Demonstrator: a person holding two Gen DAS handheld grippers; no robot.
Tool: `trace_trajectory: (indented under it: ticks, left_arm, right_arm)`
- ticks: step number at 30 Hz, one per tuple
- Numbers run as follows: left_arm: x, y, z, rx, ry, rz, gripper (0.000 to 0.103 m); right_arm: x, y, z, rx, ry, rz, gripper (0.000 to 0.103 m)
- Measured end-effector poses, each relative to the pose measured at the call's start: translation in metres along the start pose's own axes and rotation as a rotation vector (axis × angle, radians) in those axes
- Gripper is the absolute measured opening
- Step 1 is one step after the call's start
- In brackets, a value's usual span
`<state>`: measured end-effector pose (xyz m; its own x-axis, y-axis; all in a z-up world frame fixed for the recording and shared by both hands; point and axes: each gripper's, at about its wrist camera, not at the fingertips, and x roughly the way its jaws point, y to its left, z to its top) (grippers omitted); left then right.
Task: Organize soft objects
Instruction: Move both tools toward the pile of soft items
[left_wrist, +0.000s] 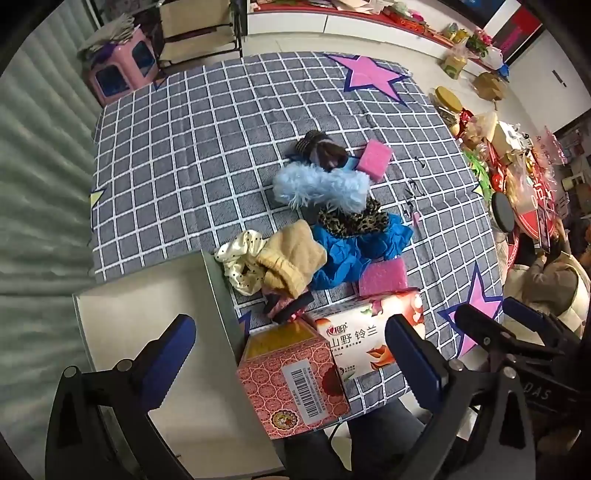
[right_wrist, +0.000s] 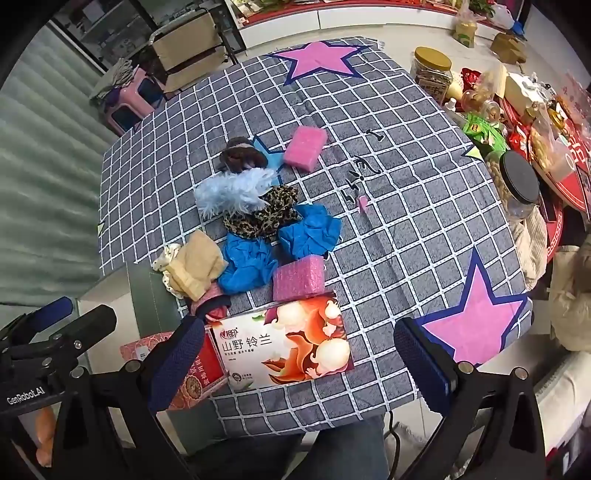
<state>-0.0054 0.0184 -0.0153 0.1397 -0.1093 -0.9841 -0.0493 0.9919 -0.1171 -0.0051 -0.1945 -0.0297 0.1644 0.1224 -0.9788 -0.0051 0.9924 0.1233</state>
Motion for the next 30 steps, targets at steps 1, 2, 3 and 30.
trace_trajectory:
  ticks: [1,2,3,30]
  left_arm:
    - [0.000,0.001,0.000,-0.003,0.004,-0.001,0.103]
    - [0.000,0.001,0.000,-0.004,0.007,0.001,0.103]
    - [0.000,0.001,0.000,-0.003,0.008,0.005,0.103]
    - [0.009,-0.027,0.003,-0.036,0.058,0.040,0.103]
  right_arm:
    - [0.000,0.003,0.000,-0.004,0.003,0.000,0.103]
    - [0.001,-0.001,0.001,-0.013,0.007,0.009,0.103]
    - [0.001,0.000,0.002,-0.018,0.008,0.010,0.103]
    - [0.008,-0.021,0.009,-0.043,0.051,0.039,0.103]
